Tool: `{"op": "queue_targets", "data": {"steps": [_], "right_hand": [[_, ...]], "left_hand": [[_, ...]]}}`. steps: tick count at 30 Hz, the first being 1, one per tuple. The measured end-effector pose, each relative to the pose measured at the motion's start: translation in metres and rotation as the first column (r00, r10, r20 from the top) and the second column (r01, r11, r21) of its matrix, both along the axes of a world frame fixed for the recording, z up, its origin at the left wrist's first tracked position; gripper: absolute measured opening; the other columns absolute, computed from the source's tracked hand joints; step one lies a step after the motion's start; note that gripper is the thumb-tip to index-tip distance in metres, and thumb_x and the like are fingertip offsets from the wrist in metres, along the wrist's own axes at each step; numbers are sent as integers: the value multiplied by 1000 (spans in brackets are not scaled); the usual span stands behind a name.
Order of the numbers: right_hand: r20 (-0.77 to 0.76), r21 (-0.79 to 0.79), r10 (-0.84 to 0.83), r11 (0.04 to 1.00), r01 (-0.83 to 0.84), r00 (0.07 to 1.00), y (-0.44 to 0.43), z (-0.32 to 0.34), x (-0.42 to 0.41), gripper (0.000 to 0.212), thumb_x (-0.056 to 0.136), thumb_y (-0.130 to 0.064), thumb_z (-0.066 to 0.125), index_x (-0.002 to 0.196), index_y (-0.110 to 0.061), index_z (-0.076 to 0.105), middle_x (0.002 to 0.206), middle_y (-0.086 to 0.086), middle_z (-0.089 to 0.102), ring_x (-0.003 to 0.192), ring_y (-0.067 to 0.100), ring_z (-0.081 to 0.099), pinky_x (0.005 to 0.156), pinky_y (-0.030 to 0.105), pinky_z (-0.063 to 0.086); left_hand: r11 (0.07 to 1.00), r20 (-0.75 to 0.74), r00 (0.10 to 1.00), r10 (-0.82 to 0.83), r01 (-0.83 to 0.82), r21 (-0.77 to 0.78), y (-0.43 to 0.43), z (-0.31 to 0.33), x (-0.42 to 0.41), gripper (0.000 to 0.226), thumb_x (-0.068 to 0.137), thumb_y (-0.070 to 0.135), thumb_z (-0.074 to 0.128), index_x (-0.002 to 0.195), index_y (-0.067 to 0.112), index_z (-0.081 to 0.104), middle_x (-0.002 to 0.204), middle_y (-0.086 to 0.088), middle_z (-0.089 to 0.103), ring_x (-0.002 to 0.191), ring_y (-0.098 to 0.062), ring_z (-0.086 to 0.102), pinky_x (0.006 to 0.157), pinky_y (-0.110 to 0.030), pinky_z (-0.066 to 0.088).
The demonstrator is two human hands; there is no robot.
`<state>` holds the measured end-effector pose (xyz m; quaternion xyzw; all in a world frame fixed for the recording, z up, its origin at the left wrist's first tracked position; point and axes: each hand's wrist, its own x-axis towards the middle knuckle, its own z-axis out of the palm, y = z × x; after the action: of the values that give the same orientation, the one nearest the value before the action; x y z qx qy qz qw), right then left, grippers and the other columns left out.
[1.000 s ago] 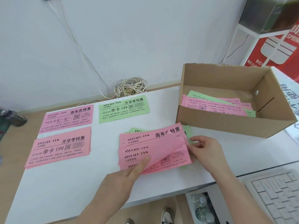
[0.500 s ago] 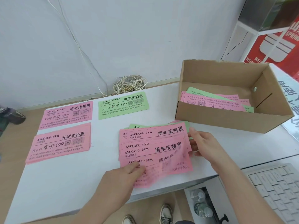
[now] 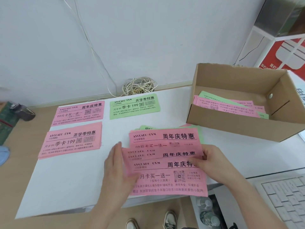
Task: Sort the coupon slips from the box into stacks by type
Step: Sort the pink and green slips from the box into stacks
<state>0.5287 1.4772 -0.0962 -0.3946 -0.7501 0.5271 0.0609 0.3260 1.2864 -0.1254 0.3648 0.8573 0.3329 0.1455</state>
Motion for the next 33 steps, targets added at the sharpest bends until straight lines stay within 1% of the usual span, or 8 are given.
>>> {"op": "queue_targets", "data": {"steps": [2, 5, 11, 14, 16, 21, 27, 33], "right_hand": [[-66, 1, 7, 1000, -7, 998, -3, 3, -3, 35, 88, 0, 62, 99, -31, 73, 98, -15, 74, 92, 7, 70, 85, 38, 56], [-154, -8, 30, 999, -31, 988, -7, 10, -17, 40, 89, 4, 60, 98, -33, 71, 98, -18, 74, 92, 4, 70, 82, 28, 56], [-194, 6, 104, 994, -105, 975, -23, 22, -62, 37, 92, -2, 59, 93, -38, 68, 91, -23, 73, 86, 1, 69, 75, 25, 57], [-182, 104, 159, 984, -142, 970, -38, 24, -90, 28, 92, -10, 61, 97, -37, 67, 86, -22, 72, 81, 2, 68, 69, 28, 58], [-197, 175, 217, 967, -183, 956, -53, 24, -110, 25, 92, -12, 61, 107, -31, 67, 82, -25, 69, 76, -4, 64, 61, 15, 53], [-77, 361, 353, 882, -304, 933, -89, 8, -155, 29, 91, -30, 61, 120, -28, 60, 96, -24, 56, 77, -5, 46, 67, 8, 34], [-44, 229, 288, 935, -271, 957, -100, -2, -184, 36, 84, -14, 69, 100, -42, 55, 99, -20, 66, 72, -8, 56, 67, 13, 44], [-106, 18, 118, 993, -117, 987, -96, 16, -215, 26, 88, -7, 64, 98, -31, 61, 82, -10, 74, 71, 7, 68, 67, 23, 54]], "left_hand": [[983, 343, 936, 84, -135, 127, 3, 8, -10, 119, 66, 1, 83, 148, 38, 6, 138, 19, 33, 124, -8, 43, 100, -30, 40], [941, 652, 758, -21, -205, 269, 1, 15, -28, 97, 64, -12, 79, 140, 29, 35, 117, 0, 66, 102, -20, 66, 75, -30, 56], [919, 550, 822, 148, -320, 231, -29, 33, -47, 23, 70, -4, 76, 90, 8, 73, 86, -2, 75, 84, -18, 71, 72, -24, 56], [882, 450, 862, 232, -381, 277, -53, 48, -56, 22, 74, -4, 74, 82, 16, 73, 77, 5, 75, 72, -4, 69, 64, -11, 50], [850, 386, 870, 307, -433, 299, -72, 54, -65, 21, 76, -1, 73, 82, 19, 73, 75, 10, 74, 70, -1, 68, 63, -9, 49], [822, 408, 823, 395, -515, 243, -113, 49, -97, 19, 78, 1, 73, 90, 15, 73, 86, 4, 75, 86, -12, 69, 79, -25, 52], [872, 438, 824, 358, -463, 158, -129, 28, -126, 20, 75, -6, 73, 86, 11, 72, 87, 4, 73, 86, -7, 66, 74, -13, 49], [841, 594, 749, 293, -498, 213, -117, 35, -167, 17, 85, -4, 62, 95, 8, 69, 87, -1, 75, 83, -14, 71, 65, -14, 51]]}}
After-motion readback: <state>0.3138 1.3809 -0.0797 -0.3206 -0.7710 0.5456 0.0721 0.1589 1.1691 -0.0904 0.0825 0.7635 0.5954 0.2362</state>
